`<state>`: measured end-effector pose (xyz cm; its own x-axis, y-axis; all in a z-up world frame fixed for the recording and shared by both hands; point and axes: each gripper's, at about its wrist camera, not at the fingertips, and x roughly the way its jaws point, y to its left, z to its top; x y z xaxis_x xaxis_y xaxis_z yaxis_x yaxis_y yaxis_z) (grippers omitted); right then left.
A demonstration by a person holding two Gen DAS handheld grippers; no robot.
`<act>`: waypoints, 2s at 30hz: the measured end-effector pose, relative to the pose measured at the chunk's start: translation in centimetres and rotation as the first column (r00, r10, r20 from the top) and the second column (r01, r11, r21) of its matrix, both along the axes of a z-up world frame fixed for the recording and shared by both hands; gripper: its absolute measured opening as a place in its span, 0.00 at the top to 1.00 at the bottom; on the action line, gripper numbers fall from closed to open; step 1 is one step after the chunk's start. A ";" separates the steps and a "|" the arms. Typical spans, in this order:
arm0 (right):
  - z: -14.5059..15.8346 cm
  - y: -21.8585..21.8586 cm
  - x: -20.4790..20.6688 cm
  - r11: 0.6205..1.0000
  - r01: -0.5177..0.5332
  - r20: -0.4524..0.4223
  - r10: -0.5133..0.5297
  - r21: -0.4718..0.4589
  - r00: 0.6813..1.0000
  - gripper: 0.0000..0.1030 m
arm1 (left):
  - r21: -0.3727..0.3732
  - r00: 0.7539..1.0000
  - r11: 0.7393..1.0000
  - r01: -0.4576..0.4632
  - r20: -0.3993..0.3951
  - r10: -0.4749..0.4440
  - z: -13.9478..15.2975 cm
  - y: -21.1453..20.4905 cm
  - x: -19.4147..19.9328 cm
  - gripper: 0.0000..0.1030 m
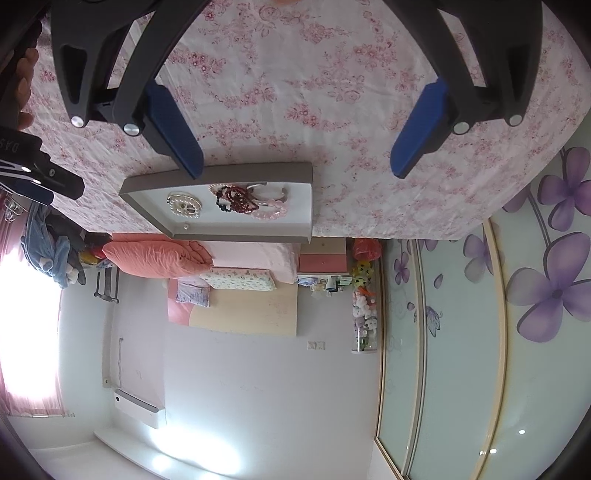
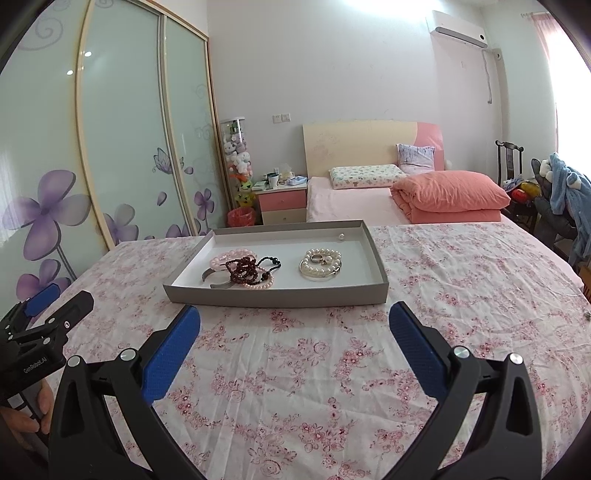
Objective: Organize jewelry
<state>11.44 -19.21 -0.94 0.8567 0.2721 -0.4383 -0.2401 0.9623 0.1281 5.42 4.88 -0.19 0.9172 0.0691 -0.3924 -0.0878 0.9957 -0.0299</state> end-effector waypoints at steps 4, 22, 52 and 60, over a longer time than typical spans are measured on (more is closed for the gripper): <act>0.0 0.0 0.1 1.000 0.003 -0.006 -0.003 0.005 1.000 0.02 | 0.000 1.000 1.000 0.001 -0.002 -0.001 0.0 0.0 0.0 0.04; -0.3 0.2 0.3 1.000 -0.002 -0.017 0.002 0.005 1.000 0.02 | -0.015 1.000 1.000 -0.006 -0.022 0.006 -0.5 0.0 0.6 0.04; -0.8 0.4 0.3 1.000 -0.003 -0.033 0.004 0.011 0.999 0.02 | -0.010 0.999 1.000 -0.006 -0.036 0.006 -0.8 -0.1 1.0 0.04; -0.8 0.3 0.4 1.000 -0.003 -0.034 0.003 0.011 0.999 0.02 | -0.010 0.999 1.000 -0.007 -0.036 0.006 -0.8 -0.1 1.0 0.04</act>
